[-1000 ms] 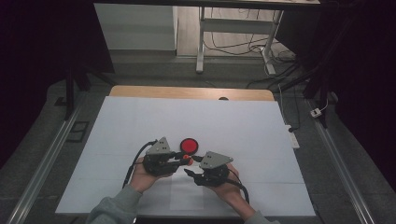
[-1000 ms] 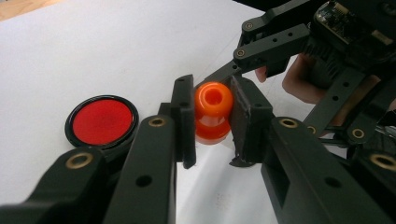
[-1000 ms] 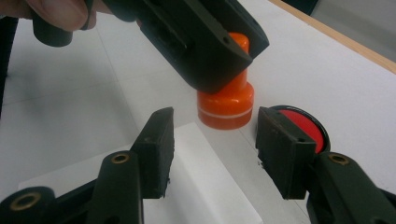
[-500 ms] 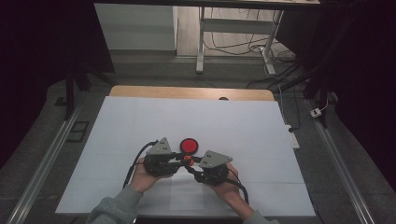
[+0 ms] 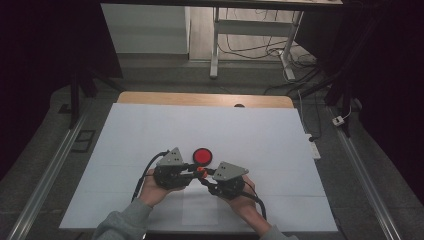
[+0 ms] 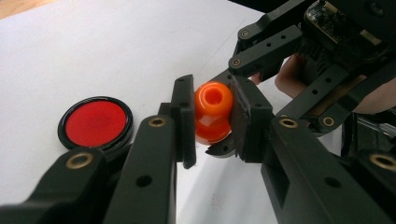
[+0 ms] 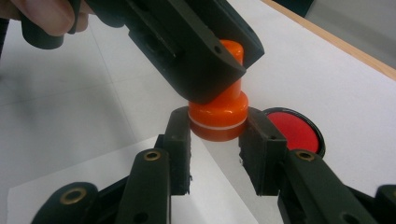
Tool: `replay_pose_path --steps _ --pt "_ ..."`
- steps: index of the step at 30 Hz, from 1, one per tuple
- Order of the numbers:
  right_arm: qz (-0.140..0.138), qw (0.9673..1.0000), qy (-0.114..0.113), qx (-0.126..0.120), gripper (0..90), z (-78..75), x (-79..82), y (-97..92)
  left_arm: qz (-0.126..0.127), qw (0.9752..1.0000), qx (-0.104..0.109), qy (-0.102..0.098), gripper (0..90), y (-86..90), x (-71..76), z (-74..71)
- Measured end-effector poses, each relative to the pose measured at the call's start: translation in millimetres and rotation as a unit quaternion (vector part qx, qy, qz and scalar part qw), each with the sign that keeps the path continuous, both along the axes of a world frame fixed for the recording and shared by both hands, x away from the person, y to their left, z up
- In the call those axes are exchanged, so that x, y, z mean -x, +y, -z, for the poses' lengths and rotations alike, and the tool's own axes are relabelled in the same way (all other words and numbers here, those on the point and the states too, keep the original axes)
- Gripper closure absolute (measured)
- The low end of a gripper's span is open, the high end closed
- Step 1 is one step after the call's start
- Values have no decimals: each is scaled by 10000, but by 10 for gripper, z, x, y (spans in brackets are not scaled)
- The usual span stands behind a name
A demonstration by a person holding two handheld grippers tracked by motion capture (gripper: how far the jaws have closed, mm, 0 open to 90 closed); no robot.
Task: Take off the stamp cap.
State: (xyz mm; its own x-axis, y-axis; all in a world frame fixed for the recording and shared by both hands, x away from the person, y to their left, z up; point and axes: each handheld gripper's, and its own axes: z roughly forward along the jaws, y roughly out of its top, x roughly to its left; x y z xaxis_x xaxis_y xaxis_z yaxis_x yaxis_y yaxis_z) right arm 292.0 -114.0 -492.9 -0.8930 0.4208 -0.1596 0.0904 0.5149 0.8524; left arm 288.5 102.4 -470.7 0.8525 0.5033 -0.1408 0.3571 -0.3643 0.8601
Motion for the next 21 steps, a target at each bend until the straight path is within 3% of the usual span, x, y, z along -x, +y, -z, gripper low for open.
replay_pose_path --steps 21 --pt "56 9999 43 -78 646 7 6 -10 -36 9999 80 -70 719 -1 14 13"
